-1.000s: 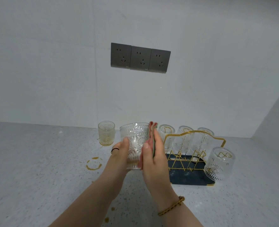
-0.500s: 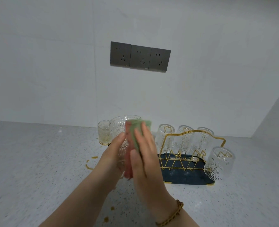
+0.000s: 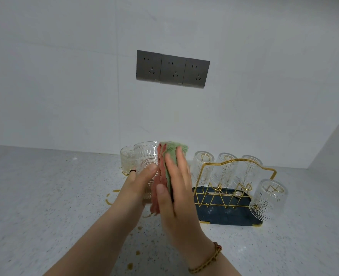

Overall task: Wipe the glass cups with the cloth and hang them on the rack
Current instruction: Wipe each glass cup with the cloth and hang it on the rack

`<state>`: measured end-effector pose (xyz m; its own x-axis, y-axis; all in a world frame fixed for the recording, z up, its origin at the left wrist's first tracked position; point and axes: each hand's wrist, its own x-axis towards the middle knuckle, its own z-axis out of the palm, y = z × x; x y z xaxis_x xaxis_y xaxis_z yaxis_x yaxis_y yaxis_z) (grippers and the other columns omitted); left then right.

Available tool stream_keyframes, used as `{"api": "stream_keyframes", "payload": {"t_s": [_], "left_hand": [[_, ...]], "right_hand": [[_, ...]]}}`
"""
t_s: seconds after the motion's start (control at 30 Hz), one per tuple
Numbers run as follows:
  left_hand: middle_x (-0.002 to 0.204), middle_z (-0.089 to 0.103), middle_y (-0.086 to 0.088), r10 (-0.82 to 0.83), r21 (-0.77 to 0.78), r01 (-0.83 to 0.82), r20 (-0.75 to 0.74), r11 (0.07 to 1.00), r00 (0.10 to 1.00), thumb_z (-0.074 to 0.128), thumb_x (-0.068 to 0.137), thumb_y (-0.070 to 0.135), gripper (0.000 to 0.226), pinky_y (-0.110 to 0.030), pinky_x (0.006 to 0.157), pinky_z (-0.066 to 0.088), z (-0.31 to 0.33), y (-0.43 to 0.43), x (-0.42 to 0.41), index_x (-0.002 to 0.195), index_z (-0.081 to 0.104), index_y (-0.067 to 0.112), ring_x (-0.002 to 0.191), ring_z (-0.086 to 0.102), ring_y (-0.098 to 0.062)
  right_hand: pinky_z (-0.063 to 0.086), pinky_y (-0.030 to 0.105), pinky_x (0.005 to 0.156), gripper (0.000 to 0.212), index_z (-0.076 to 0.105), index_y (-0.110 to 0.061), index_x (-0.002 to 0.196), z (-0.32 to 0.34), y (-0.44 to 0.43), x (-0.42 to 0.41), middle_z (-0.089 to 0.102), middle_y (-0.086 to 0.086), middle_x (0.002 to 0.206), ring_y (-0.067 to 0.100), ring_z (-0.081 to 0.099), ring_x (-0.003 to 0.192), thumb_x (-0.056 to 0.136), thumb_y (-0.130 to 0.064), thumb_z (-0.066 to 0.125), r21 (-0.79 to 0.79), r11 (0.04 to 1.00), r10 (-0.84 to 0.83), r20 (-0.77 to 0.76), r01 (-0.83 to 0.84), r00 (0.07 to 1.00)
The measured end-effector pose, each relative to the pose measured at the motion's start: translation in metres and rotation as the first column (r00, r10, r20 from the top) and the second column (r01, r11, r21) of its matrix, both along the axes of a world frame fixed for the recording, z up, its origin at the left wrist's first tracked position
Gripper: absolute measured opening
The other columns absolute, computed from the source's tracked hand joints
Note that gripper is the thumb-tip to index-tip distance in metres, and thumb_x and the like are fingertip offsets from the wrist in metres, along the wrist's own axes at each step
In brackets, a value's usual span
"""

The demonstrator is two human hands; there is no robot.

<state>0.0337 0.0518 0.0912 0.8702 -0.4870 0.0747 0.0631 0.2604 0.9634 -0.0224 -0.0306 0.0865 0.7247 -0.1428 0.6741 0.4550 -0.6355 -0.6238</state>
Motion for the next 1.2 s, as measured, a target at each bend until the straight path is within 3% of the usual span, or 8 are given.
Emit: {"api": "stream_keyframes", "payload": {"t_s": [0.1,0.23,0.4,0.57,0.8,0.93,1.03,1.2], "left_hand": [[0.089,0.06,-0.026,0.013,-0.033,-0.013,0.003,0.999,1.0,0.068,0.054,0.063,0.101,-0.04,0.054,0.053,0.003,0.002,-0.004,0.124,0.043,-0.007,0.068,0.066,-0.03],[0.139,0.045,-0.021,0.042,0.038,-0.04,-0.042,0.998,0.998,0.069,0.044,0.08,0.121,-0.061,0.1,0.037,-0.006,-0.001,0.001,0.14,0.034,0.017,0.124,0.047,-0.041],[0.142,0.043,-0.007,-0.019,0.052,0.02,-0.017,0.998,1.0,0.06,0.031,0.088,0.127,-0.055,0.109,0.03,0.001,-0.007,-0.005,0.14,0.026,0.033,0.13,0.042,-0.029],[0.115,0.064,-0.012,0.123,0.041,-0.119,-0.101,0.992,0.987,0.067,0.057,0.067,0.09,-0.053,0.098,0.044,-0.004,-0.011,-0.007,0.128,0.045,0.017,0.105,0.061,-0.03],[0.088,0.061,-0.017,-0.047,-0.029,0.046,-0.061,0.999,0.997,0.057,0.065,0.057,0.044,-0.034,0.066,0.045,0.001,-0.008,-0.009,0.084,0.068,0.018,0.078,0.055,-0.031],[0.072,0.069,-0.01,-0.117,-0.131,0.114,-0.01,0.985,0.993,0.067,0.064,0.05,0.053,-0.027,0.051,0.051,-0.003,-0.003,-0.01,0.095,0.062,0.007,0.059,0.065,-0.02],[0.104,0.069,-0.018,-0.137,-0.066,0.136,-0.004,0.988,0.991,0.071,0.054,0.054,0.084,-0.044,0.076,0.056,-0.005,-0.002,-0.007,0.12,0.055,0.004,0.09,0.069,-0.032],[0.055,0.065,-0.004,-0.154,-0.089,0.157,0.042,0.984,0.987,0.06,0.063,0.045,0.04,-0.018,0.042,0.045,0.0,-0.002,-0.005,0.078,0.067,0.009,0.046,0.061,-0.013]], "right_hand": [[0.038,0.053,0.103,0.047,0.013,-0.061,0.13,0.007,-0.005,-0.002,0.008,-0.027,0.15,0.025,0.035,0.133,0.086,-0.058,0.03,0.195,0.976,0.115,-0.079,-0.097,0.99],[0.049,0.032,0.095,0.029,0.035,-0.051,0.117,0.012,-0.015,-0.005,0.046,-0.003,0.136,0.011,0.053,0.118,0.088,-0.048,0.038,0.505,0.853,0.238,-0.147,-0.134,0.96],[0.045,0.007,0.058,0.033,0.032,-0.054,0.107,0.007,-0.02,-0.005,0.054,-0.005,0.104,-0.007,0.055,0.07,0.097,-0.023,0.03,0.501,0.863,0.159,-0.153,-0.062,0.975],[0.033,0.038,0.106,0.043,0.014,-0.068,0.121,0.0,-0.019,0.004,0.038,-0.012,0.123,0.012,0.036,0.116,0.084,-0.057,0.033,0.261,0.964,0.002,-0.177,0.045,0.984],[0.001,0.007,0.11,0.05,0.024,-0.028,0.138,-0.004,-0.007,0.007,0.019,-0.004,0.146,0.006,0.012,0.136,0.093,-0.048,0.018,-0.187,0.961,-0.196,0.063,0.205,0.979],[0.035,0.024,0.103,0.034,0.028,-0.06,0.123,0.003,-0.013,0.0,0.043,-0.011,0.132,0.004,0.044,0.121,0.089,-0.057,0.023,0.285,0.957,0.088,-0.123,-0.05,0.988],[0.052,0.024,0.087,0.034,0.037,-0.037,0.13,0.006,-0.024,-0.001,0.054,-0.005,0.124,0.006,0.059,0.108,0.098,-0.028,0.027,0.656,0.742,0.319,-0.166,-0.137,0.933],[0.018,0.027,0.115,0.036,0.032,-0.05,0.127,0.002,-0.003,-0.003,0.018,-0.026,0.147,0.0,0.018,0.138,0.092,-0.045,0.027,0.107,0.994,0.027,0.019,-0.029,0.999]]}}
